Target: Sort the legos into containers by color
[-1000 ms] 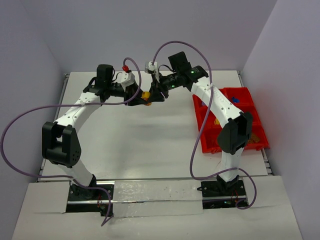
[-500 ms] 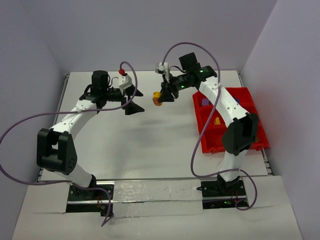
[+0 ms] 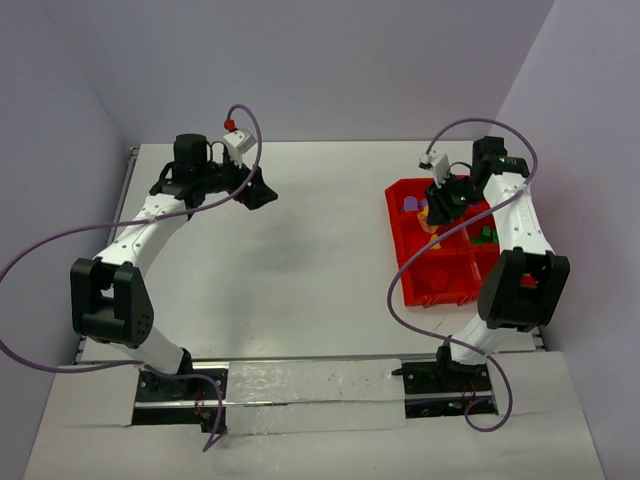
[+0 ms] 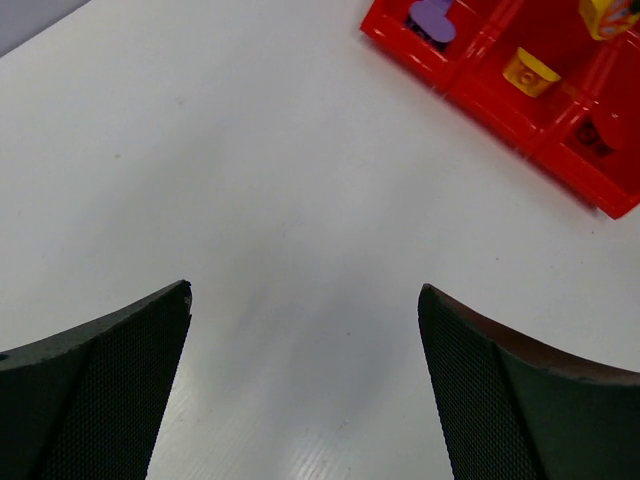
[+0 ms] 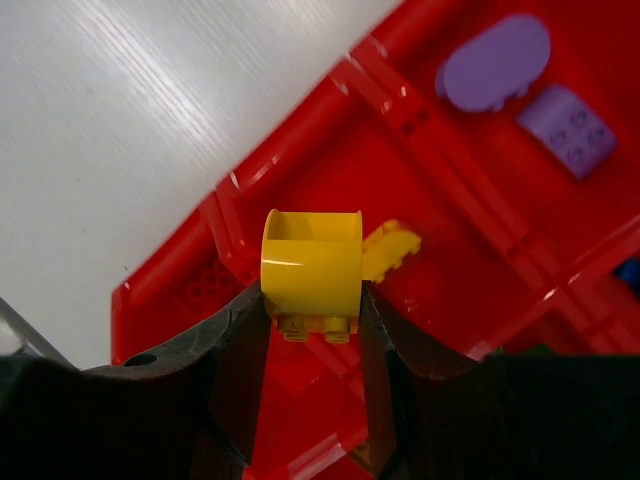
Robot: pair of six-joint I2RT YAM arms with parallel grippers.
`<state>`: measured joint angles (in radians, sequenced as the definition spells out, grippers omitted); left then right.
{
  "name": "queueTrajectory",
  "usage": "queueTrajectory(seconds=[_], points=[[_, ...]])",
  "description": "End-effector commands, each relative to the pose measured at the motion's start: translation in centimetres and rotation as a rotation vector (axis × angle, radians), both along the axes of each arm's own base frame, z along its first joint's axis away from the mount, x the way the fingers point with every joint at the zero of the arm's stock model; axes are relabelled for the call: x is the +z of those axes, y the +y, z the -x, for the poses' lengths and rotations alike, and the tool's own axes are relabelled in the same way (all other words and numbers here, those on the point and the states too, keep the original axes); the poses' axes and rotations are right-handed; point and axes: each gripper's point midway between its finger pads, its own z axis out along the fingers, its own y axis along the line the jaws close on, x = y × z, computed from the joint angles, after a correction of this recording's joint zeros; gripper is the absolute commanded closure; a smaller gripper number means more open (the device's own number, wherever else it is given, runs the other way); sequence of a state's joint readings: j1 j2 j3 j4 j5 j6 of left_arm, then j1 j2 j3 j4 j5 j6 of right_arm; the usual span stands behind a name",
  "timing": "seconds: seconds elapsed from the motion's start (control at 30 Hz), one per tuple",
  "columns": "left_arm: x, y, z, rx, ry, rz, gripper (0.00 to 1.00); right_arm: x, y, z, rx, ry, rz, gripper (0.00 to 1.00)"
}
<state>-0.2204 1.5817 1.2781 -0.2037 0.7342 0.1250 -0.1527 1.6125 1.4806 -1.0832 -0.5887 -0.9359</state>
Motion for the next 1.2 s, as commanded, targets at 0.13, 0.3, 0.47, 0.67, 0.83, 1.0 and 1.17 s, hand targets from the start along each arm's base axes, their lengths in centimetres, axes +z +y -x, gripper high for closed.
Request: queueTrajectory(seconds=[0.13, 0.3, 0.47, 0.67, 0.83, 1.0, 1.17], points=[[0.0, 2.1, -2.7, 0.177, 0.075, -0.056, 0.01, -1.5, -2.5, -0.5, -0.058, -0.024, 0.091, 1.00], [-0.3, 3.8, -3.8, 0.312, 0.083, -0.052, 0.01, -3.1, -2.2, -2.1, -0.100, -0.013, 0.059, 1.00], [-0.9, 5.6, -5.2, 0.491, 0.141, -0.055, 0.01, -4.1, -1.7, -3.0, -0.106, 0.003, 0.062, 0.95], [-1.0, 6.7, -5.2, 0.514, 0.160, -0.102, 0.01, -5.8, -2.1, -2.5, -0.099, 0.042, 0.104, 0.74], [-0.8, 8.1, -5.4, 0.578, 0.160, -0.091, 0.01, -6.3, -1.6, -1.6, -0.087, 0.067, 0.107, 0.32], [-0.3, 8.8, -4.8, 0.590, 0.176, -0.079, 0.01, -4.1, -0.2, -1.7, -0.080, 0.027, 0.073, 0.00], [-0.6, 9.8, -3.8, 0.590, 0.216, -0.115, 0.01, 1.4, 3.0, -3.6, -0.163, -0.060, -0.067, 0.00]])
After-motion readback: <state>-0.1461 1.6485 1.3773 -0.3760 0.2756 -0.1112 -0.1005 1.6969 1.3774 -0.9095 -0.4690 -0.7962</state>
